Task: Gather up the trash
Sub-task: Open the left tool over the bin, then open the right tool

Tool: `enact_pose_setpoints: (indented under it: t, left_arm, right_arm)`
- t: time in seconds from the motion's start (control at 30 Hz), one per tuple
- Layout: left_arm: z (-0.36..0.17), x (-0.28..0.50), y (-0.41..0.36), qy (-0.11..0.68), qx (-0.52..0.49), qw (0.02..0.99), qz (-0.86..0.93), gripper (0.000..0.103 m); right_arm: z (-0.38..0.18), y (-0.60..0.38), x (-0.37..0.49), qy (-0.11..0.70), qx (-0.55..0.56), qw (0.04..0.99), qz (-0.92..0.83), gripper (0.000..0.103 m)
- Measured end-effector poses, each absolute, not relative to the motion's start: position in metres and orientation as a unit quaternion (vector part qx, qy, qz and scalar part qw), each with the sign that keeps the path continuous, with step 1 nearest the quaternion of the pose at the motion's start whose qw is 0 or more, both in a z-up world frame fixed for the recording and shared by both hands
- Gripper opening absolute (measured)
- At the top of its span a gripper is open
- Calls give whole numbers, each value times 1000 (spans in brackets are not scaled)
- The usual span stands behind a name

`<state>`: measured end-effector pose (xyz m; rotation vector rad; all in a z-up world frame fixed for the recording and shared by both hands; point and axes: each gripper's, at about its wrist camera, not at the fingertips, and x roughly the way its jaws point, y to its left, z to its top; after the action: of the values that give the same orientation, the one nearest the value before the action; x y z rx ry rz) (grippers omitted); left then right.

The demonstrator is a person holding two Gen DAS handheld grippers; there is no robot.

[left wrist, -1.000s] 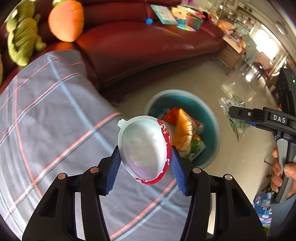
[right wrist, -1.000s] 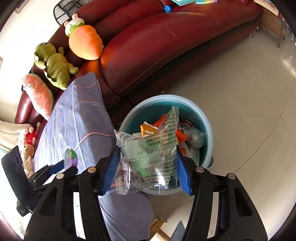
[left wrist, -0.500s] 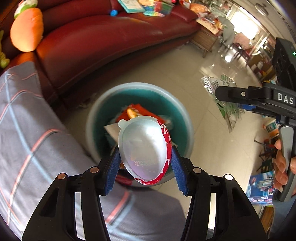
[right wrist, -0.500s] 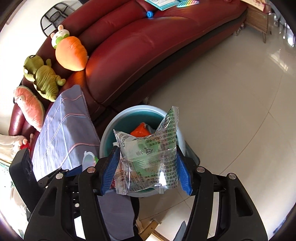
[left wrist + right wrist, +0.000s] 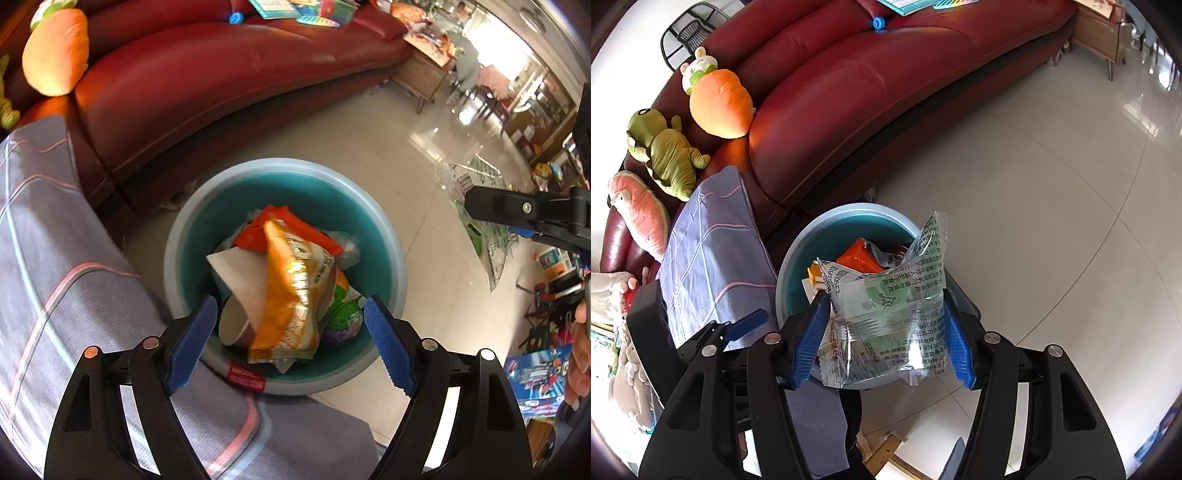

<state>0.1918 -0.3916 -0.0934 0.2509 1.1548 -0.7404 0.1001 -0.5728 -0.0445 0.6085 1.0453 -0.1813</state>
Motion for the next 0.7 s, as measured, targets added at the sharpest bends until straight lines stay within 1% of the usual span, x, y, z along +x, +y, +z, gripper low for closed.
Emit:
enact_pose_setpoints:
  t: [0.03,0.1,0.23,0.3,0.53,0.67,0.7]
  left_arm:
    - [-92,192,-388,532,113,767,-341,83]
    - [-88,192,-382,529,109,771,-338,88]
    - [-79,191,-369,525,101,778,-328,90]
    - [-75,191,-361,525,95,782,-322,94]
    - [-68,196,-336,527,78,790,-303,96]
    - [-65,198,-320,527,66,795,-292,96]
    - [-65,199,-315,528,63,796,-290,96]
  right_arm:
    - [-45,-572,101,492,285,819,-84,57]
    - [-44,-570,103,494,282,819,-81,57]
    - [-44,-564,109,496,276,820,-73,58]
    - [-44,-558,112,498,272,821,-68,58]
    - [-44,-538,129,507,264,819,-46,58]
    - [-44,-523,142,513,256,819,-30,62]
    - [-45,-521,143,514,255,818,-28,64]
